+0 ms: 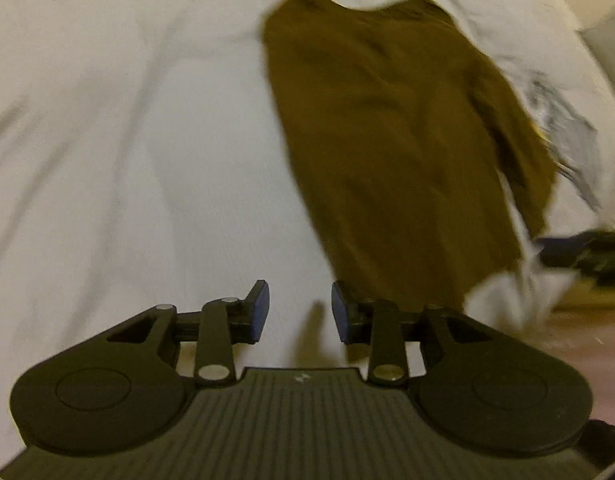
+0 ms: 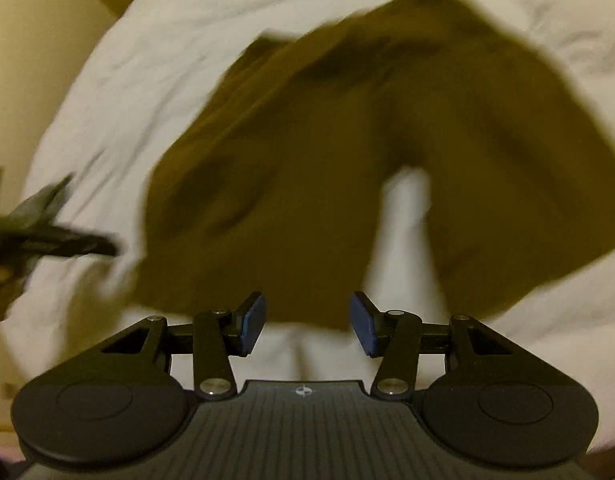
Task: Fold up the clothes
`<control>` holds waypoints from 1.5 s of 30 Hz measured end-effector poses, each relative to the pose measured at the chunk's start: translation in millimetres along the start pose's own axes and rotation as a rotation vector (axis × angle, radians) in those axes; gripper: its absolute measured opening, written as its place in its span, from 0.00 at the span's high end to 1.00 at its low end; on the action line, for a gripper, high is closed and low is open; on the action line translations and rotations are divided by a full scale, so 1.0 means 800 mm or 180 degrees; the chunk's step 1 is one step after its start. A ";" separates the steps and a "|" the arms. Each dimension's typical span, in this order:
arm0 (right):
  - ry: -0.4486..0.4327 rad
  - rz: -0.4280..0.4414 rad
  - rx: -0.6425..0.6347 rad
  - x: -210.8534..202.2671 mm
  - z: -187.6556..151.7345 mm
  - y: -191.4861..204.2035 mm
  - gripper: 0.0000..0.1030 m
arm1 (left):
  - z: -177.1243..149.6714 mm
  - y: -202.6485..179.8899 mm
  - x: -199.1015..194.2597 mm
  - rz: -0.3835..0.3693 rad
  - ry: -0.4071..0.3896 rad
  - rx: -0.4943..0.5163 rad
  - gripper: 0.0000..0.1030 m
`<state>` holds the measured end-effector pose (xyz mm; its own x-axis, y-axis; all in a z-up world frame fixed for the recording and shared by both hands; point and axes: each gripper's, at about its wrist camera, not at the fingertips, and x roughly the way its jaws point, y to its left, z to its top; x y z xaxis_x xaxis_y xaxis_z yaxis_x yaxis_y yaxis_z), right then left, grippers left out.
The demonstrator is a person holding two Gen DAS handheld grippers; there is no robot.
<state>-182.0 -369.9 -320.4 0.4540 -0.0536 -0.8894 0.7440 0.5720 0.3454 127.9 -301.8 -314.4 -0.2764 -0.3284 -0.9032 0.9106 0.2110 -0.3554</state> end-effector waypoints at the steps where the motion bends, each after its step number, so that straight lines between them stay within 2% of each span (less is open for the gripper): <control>1: -0.0008 -0.0040 0.0092 0.000 -0.014 0.010 0.51 | -0.004 -0.004 0.004 -0.0063 0.0028 0.0096 0.69; 4: -0.0133 -0.0179 0.0394 -0.003 -0.026 0.009 0.48 | -0.008 -0.014 0.018 -0.0228 0.0037 0.0286 0.62; 6: -0.0253 -0.0281 0.0506 -0.002 -0.022 -0.009 0.48 | -0.002 -0.015 0.032 -0.0315 0.0029 0.0255 0.57; 8: -0.0351 -0.0328 0.0655 0.003 -0.014 -0.031 0.48 | -0.002 -0.014 0.042 -0.0394 0.0077 0.0165 0.57; 12: -0.0240 -0.0113 0.0892 0.037 0.011 -0.077 0.47 | 0.002 -0.012 0.063 -0.0530 0.0156 -0.0034 0.61; 13: -0.0183 -0.0041 0.0910 0.046 0.010 -0.084 0.47 | 0.003 -0.013 0.067 -0.0560 0.0149 -0.0056 0.70; 14: -0.0133 0.0014 0.0924 0.052 0.010 -0.089 0.49 | 0.004 -0.014 0.067 -0.0596 0.0147 -0.0081 0.83; 15: -0.0094 0.0063 0.0945 0.050 0.012 -0.094 0.69 | 0.005 -0.015 0.066 -0.0622 0.0147 -0.0108 0.92; 16: -0.0058 0.0114 0.0967 0.045 0.015 -0.098 0.95 | 0.006 -0.016 0.063 -0.0640 0.0146 -0.0128 0.96; 18: 0.0005 0.0163 0.0940 0.027 0.022 -0.102 0.95 | 0.008 -0.019 0.045 -0.0636 0.0091 -0.0084 0.96; 22: 0.0165 0.0127 0.0515 -0.021 0.032 -0.082 0.97 | 0.012 -0.024 -0.012 -0.0674 -0.0024 -0.0027 0.96; 24: 0.0285 0.0120 0.0240 -0.039 0.031 -0.066 0.97 | 0.011 -0.029 -0.033 -0.0653 -0.0041 -0.0008 0.96; 27: 0.0513 0.0040 -0.0003 -0.026 0.012 -0.048 0.97 | 0.000 -0.029 -0.032 -0.0593 0.0097 -0.0084 0.96; 31: 0.0681 -0.0114 0.0189 0.004 -0.011 -0.053 0.92 | -0.025 -0.024 -0.006 -0.0320 0.0418 -0.0061 0.96; 32: 0.0695 -0.0140 0.0217 0.006 -0.014 -0.053 0.91 | -0.028 -0.022 -0.008 -0.0280 0.0424 -0.0052 0.96; 34: 0.0667 -0.0147 0.0216 0.001 -0.016 -0.050 0.80 | -0.034 -0.016 -0.013 -0.0200 0.0437 -0.0034 0.96; 36: 0.0654 -0.0153 0.0214 -0.003 -0.016 -0.049 0.75 | -0.034 -0.007 -0.023 -0.0122 0.0382 -0.0058 0.94; 40: 0.0482 -0.0213 0.0278 -0.013 -0.006 -0.047 0.69 | -0.005 0.015 -0.033 -0.0001 0.0184 -0.0121 0.87; 42: 0.0381 -0.0244 0.0299 -0.011 0.003 -0.046 0.68 | 0.022 0.023 -0.031 0.0071 0.0066 -0.0078 0.85; 45: 0.0284 -0.0292 0.0260 -0.009 0.013 -0.043 0.61 | 0.074 0.025 -0.014 0.0179 -0.0112 0.0081 0.78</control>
<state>-206.0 -398.0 -322.5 0.3396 -0.0276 -0.9402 0.8194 0.4994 0.2813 167.2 -348.5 -296.9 -0.2141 -0.3489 -0.9124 0.9320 0.2068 -0.2978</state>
